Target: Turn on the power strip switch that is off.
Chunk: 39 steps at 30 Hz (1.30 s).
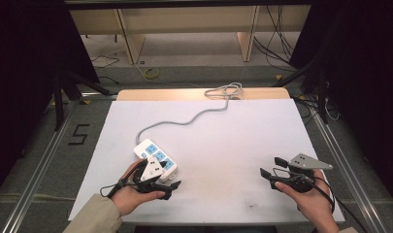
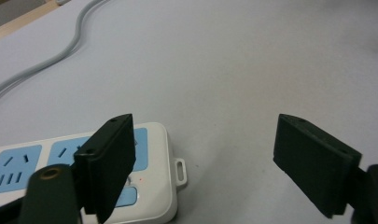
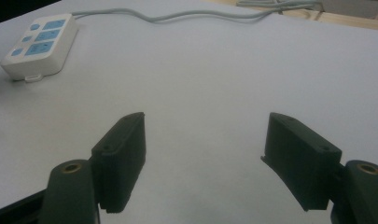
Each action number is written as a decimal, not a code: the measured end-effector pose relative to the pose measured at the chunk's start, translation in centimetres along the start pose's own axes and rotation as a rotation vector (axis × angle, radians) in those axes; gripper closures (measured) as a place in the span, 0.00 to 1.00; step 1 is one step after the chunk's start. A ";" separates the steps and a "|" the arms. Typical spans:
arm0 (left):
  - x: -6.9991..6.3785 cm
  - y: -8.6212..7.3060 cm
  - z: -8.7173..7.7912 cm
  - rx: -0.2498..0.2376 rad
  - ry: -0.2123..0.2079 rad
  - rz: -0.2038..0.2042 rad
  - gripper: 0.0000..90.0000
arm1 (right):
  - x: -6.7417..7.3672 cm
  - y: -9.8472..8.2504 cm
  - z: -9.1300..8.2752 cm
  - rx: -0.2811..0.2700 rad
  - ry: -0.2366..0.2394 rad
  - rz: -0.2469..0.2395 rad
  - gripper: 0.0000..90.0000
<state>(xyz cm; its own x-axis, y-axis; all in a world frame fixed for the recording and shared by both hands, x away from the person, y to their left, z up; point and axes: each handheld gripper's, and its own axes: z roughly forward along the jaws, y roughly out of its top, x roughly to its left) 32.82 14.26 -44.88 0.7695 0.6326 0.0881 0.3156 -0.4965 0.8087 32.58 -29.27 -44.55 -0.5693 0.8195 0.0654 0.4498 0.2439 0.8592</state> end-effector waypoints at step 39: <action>2.6 1.0 -1.7 0.045 0.079 -0.062 1.00 | 0.4 0.4 0.1 -0.013 0.014 -0.017 0.34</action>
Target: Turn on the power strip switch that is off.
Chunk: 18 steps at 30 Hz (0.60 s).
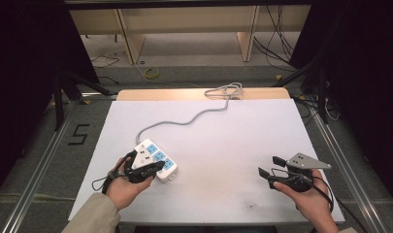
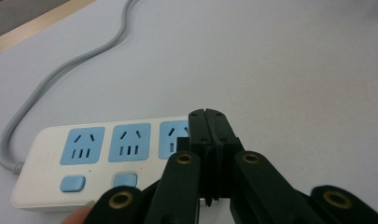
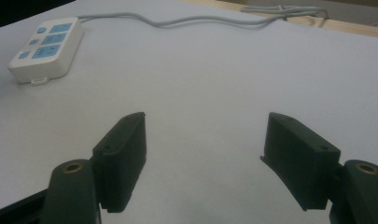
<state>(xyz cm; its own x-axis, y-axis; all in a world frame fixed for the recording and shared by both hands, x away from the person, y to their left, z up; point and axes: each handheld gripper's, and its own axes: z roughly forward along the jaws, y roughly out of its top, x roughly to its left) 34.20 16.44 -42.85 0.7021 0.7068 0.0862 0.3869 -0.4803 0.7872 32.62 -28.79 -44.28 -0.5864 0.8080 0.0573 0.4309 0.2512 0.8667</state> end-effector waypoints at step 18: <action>0.9 0.0 -0.4 0.009 0.033 -0.024 1.00 | 0.2 -0.1 0.2 0.014 0.015 -0.001 0.33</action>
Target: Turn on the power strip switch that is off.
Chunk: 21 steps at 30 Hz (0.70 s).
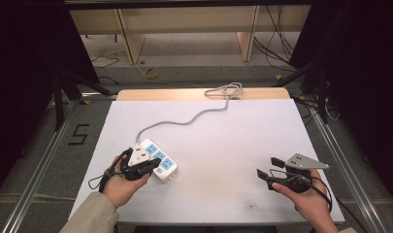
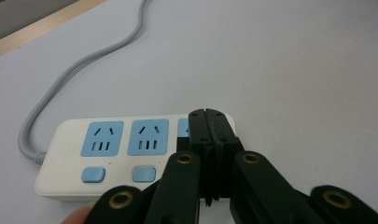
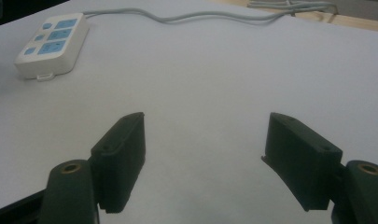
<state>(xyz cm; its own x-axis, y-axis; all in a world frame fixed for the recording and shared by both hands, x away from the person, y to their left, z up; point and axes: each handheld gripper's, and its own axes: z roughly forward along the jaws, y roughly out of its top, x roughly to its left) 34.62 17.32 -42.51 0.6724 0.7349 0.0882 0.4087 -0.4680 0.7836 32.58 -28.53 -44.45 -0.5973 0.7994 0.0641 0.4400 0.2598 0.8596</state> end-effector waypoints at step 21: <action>1.2 -0.3 -0.1 0.025 0.047 -0.038 1.00 | 0.0 -0.1 -0.2 0.002 -0.001 -0.009 0.32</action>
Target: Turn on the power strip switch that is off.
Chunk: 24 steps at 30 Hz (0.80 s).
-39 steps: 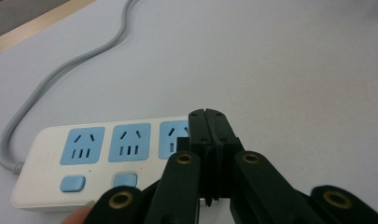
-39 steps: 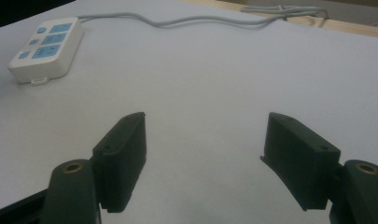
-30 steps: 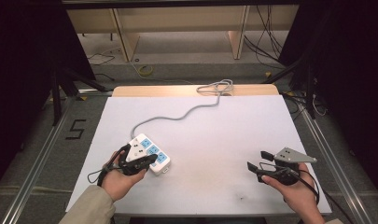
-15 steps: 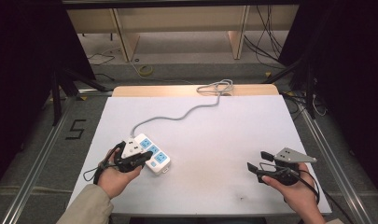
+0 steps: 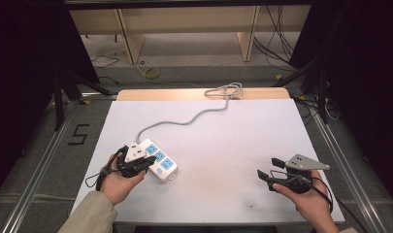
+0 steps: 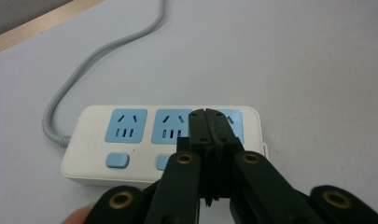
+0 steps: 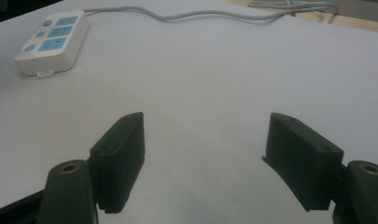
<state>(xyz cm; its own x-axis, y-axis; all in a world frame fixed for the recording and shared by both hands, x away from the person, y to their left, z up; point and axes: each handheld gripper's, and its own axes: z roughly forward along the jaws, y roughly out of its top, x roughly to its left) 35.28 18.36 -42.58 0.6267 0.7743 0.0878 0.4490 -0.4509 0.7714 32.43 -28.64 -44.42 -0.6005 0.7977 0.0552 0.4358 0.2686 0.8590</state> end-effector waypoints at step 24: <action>2.0 -0.3 -0.2 0.019 0.067 -0.031 1.00 | 0.1 0.0 0.2 0.006 0.010 -0.005 0.31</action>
<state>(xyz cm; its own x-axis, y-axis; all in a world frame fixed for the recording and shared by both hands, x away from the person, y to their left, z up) 36.28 20.13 -42.53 0.5684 0.8158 0.1066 0.4800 -0.4341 0.7624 32.55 -28.47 -44.50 -0.6091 0.7911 0.0564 0.4368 0.2754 0.8564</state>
